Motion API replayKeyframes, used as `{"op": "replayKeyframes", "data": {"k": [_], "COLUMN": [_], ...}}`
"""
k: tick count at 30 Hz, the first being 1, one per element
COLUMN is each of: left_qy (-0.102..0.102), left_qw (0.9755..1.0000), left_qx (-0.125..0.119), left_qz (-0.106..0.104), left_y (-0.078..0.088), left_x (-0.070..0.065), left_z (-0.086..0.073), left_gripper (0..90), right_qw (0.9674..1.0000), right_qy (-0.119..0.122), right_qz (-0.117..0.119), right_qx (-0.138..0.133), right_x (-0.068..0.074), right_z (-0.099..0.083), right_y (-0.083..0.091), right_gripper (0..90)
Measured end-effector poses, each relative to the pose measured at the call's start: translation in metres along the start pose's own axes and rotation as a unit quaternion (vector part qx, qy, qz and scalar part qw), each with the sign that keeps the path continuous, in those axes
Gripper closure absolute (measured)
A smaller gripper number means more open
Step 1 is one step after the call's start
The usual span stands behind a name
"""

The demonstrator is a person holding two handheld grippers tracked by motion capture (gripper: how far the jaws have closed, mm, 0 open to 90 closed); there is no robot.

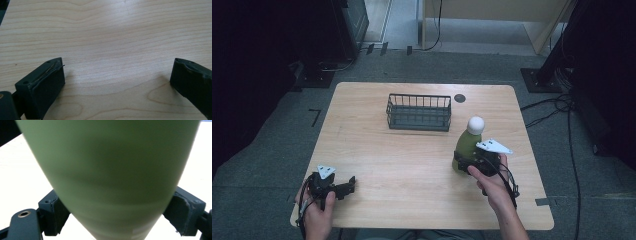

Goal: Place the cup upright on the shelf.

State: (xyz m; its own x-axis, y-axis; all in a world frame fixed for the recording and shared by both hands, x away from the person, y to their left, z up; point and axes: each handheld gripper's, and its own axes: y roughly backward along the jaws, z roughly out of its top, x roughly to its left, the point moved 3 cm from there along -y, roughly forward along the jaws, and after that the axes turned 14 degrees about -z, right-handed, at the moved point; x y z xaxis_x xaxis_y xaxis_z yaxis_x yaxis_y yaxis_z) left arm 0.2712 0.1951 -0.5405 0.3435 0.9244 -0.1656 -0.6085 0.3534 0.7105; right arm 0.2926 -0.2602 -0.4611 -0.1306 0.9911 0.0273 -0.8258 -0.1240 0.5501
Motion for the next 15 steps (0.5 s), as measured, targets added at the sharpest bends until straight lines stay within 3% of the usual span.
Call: {"op": "replayKeyframes", "data": {"k": [5,10,15], "left_qy": [0.000,0.000,0.000], "left_qw": [1.0000,1.0000,1.0000], "left_qx": [0.000,0.000,0.000], "left_qz": [0.000,0.000,0.000], "left_y": [0.0000,0.0000,0.0000], "left_x": [0.0000,0.0000,0.0000], "left_z": [0.0000,0.0000,0.0000], "left_gripper": [0.0,0.0,0.0], "right_qw": [1.0000,0.9996,0.9998], "right_qy": [-0.002,0.016,0.003], "right_qz": [-0.002,-0.018,-0.016], "right_qx": [-0.002,-0.014,-0.013], "right_x": [0.0013,0.0034,0.0023], "right_z": [0.0020,0.0035,0.0063], "right_y": [-0.0022,-0.0015,-0.0027], "right_gripper": [15.9,18.9,19.4]}}
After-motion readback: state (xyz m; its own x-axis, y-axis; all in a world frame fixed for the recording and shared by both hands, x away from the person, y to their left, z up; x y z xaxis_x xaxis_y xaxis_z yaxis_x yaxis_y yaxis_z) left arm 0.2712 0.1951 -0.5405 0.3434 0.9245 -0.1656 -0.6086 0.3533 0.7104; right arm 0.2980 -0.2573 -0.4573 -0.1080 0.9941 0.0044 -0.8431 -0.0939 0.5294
